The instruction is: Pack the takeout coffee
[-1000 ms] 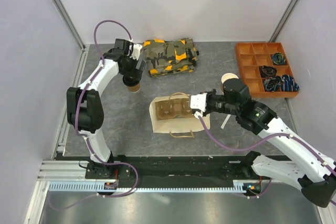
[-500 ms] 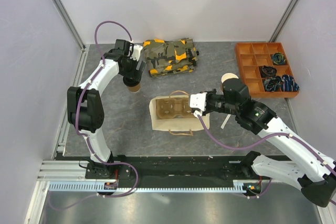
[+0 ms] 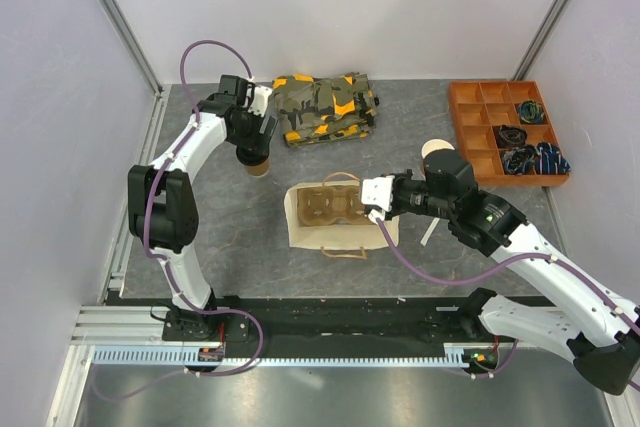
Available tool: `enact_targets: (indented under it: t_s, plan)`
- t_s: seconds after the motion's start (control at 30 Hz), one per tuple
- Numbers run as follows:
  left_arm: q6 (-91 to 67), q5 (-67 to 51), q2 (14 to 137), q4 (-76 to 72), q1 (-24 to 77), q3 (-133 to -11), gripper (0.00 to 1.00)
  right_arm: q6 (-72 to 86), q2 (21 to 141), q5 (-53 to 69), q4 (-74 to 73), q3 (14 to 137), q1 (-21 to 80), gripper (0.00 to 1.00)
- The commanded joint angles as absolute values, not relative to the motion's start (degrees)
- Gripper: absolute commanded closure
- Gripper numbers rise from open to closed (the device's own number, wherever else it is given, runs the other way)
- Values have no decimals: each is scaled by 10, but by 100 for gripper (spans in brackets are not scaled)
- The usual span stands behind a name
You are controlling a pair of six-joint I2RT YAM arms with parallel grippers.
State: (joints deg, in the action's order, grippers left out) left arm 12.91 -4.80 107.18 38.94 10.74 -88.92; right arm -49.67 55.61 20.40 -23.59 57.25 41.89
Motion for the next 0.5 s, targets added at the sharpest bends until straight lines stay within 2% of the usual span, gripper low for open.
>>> enact_targets:
  t_s: [0.0,0.27,0.37,0.47]
  plan:
    - [131,-55,1064,406,109,-908,12,-490,556,199,-217,594,422,100]
    - [135,-59,1070,408,109,-908,16,-488,562,196,-214,596,421,100]
    - [138,-66,1069,411,109,-910,21,-488,564,194,-214,596,422,100]
    - [139,-74,1062,417,109,-912,31,-488,563,194,-214,596,421,100]
